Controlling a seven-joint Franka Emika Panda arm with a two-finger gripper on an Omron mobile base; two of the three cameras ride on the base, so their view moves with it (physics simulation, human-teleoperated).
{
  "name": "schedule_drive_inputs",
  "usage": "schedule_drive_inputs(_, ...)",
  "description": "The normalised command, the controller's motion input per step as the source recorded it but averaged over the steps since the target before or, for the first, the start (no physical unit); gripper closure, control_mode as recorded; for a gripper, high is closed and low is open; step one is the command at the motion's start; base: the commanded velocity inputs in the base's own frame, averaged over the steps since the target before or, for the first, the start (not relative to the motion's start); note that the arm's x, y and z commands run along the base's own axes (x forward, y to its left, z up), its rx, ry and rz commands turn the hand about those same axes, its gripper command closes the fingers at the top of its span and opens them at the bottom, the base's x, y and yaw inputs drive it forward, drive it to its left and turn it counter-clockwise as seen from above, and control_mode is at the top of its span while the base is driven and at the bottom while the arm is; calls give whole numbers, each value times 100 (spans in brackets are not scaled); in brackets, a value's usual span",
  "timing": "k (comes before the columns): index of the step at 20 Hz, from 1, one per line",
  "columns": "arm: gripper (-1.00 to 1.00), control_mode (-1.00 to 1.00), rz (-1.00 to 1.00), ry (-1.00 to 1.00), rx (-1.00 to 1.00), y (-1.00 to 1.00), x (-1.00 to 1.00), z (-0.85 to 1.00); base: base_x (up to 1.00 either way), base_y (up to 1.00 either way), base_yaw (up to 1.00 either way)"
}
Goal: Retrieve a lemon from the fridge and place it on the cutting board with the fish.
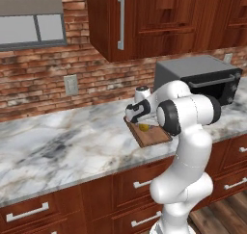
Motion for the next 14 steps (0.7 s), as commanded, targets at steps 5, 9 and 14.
schedule_drive_inputs(5,-100,-100,-6,5,0,0,-10,18,0,0,0)
schedule_drive_inputs(9,-100,-100,-7,5,0,0,-19,18,0,0,0)
schedule_drive_inputs(14,-100,-100,-6,6,0,-10,-11,14,0,0,0)
